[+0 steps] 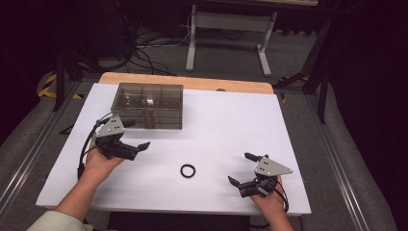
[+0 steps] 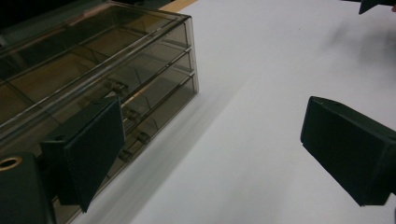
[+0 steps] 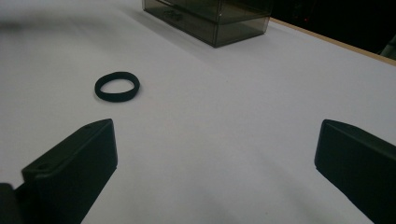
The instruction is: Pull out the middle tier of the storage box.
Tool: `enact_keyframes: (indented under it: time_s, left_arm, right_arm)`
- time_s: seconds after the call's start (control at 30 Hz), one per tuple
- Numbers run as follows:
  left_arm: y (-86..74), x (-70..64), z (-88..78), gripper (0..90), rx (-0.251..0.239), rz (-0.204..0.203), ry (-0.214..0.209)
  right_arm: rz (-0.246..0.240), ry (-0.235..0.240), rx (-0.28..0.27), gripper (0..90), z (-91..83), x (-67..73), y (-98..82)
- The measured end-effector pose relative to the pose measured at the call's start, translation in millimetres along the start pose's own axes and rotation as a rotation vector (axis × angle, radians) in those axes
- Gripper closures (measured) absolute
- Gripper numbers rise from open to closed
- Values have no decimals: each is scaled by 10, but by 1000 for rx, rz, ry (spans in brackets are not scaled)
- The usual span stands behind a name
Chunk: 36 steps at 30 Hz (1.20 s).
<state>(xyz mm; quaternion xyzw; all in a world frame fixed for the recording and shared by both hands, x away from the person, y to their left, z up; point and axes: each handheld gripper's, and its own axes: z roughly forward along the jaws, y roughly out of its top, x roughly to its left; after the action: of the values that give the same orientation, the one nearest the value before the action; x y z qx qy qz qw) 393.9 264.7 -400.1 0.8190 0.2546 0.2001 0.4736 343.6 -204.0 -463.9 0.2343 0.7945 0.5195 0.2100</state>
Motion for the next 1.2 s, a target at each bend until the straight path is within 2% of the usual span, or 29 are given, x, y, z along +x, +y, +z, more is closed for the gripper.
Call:
enact_keyframes:
  time_s: [0.33,0.43,0.5,0.53,0.6,0.73,0.87,0.93,0.97,1.0,1.1,1.2]
  left_arm:
    - [4,-36,115,73,49,42,-3]
    - [2,-44,131,77,66,70,10]
    - [-2,-51,134,121,85,88,5]
    - [-5,-61,136,131,83,82,7]
    - [3,-56,133,140,85,110,18]
    - [1,-72,128,139,85,101,39]
    - [-5,-81,126,169,96,124,54]
    - [-5,-98,131,197,100,158,85]
    - [-4,-129,143,200,110,206,121]
    - [-4,-129,143,212,110,206,121]
    - [0,-200,151,238,113,277,176]
    - [-1,-226,151,246,107,300,200]
  right_arm:
    - [-2,7,2,1,2,3,0]
    - [-2,7,3,0,2,3,0]
    - [-3,8,4,1,4,3,0]
    - [-3,9,4,1,4,4,0]
    - [-5,10,6,1,6,3,0]
    - [-5,12,6,1,9,3,-1]
    - [-5,12,6,1,10,5,-1]
    - [-4,12,6,1,11,6,-1]
    - [-3,12,7,1,11,6,-1]
    - [-3,12,7,1,11,6,-1]
    - [-2,14,7,1,12,5,-1]
    - [-2,13,9,1,13,5,-1]
